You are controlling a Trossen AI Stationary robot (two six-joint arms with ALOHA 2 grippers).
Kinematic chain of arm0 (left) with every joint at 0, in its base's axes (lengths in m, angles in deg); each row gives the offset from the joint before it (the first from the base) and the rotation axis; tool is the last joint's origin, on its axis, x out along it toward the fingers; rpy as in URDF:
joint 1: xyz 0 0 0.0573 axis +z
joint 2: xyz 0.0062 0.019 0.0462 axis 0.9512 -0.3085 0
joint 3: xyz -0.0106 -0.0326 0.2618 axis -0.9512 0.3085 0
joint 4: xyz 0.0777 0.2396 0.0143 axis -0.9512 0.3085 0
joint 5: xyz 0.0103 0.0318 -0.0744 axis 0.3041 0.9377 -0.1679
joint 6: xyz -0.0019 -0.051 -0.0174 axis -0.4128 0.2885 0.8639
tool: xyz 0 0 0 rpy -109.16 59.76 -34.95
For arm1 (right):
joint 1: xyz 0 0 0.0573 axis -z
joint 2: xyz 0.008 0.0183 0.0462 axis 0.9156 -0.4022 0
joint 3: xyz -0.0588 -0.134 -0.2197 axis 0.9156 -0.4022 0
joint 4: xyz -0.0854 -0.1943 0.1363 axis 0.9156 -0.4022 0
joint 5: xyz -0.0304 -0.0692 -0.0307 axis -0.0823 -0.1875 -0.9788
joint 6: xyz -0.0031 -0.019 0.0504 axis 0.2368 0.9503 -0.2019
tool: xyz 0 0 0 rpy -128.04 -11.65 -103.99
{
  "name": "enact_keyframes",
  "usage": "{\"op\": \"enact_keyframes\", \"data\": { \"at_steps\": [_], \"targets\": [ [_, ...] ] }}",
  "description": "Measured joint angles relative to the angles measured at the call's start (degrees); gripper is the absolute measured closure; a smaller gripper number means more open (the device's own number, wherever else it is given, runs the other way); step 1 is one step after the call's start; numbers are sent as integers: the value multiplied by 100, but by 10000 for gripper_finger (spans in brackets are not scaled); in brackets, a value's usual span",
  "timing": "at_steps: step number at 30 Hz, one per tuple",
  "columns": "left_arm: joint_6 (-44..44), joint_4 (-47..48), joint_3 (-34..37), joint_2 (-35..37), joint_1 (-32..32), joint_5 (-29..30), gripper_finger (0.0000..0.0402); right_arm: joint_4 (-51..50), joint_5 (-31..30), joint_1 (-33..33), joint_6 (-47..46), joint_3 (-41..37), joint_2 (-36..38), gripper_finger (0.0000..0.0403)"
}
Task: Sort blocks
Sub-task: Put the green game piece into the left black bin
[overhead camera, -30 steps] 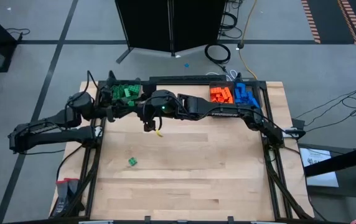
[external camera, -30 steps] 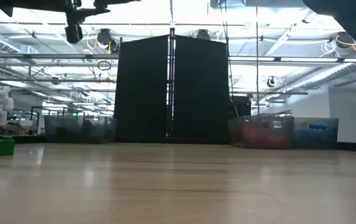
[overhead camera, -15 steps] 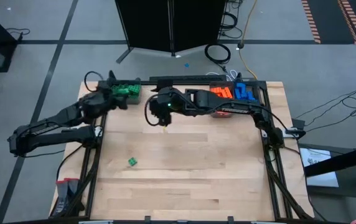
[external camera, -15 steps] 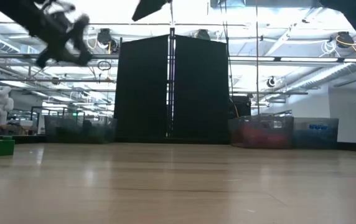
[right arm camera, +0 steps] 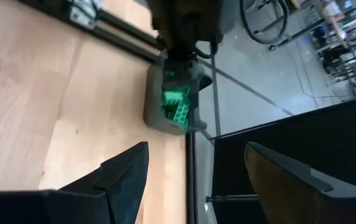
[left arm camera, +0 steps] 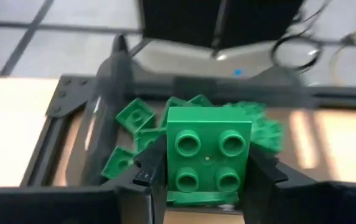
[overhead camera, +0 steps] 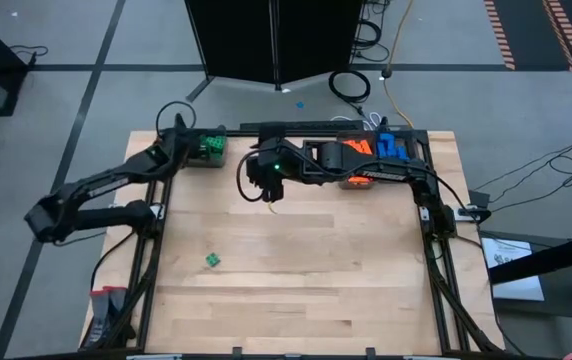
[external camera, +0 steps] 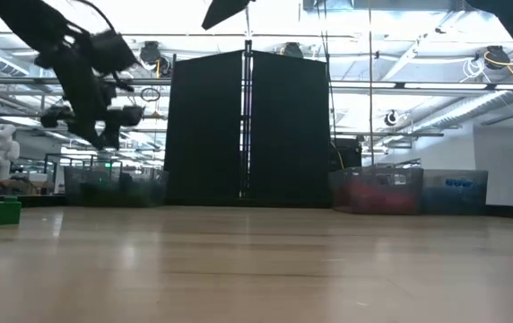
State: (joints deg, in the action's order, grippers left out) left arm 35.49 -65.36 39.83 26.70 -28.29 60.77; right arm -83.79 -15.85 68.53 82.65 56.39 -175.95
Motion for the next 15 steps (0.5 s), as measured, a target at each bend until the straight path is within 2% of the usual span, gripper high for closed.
{"op": "enact_keyframes", "data": {
  "at_steps": [5,9,13,15],
  "targets": [
    [-189,-219,0,-622,275,-164,239,-404,259,0,-51,0,0,144],
    [-810,-795,0,-928,383,-482,188,-689,562,26,-247,0,0,144],
    [-859,-893,0,-1036,472,-565,138,-834,1061,72,-440,0,0,144],
    [-848,-791,-2,-1001,509,-930,118,-845,1366,83,-572,0,0,144]
  ]
}}
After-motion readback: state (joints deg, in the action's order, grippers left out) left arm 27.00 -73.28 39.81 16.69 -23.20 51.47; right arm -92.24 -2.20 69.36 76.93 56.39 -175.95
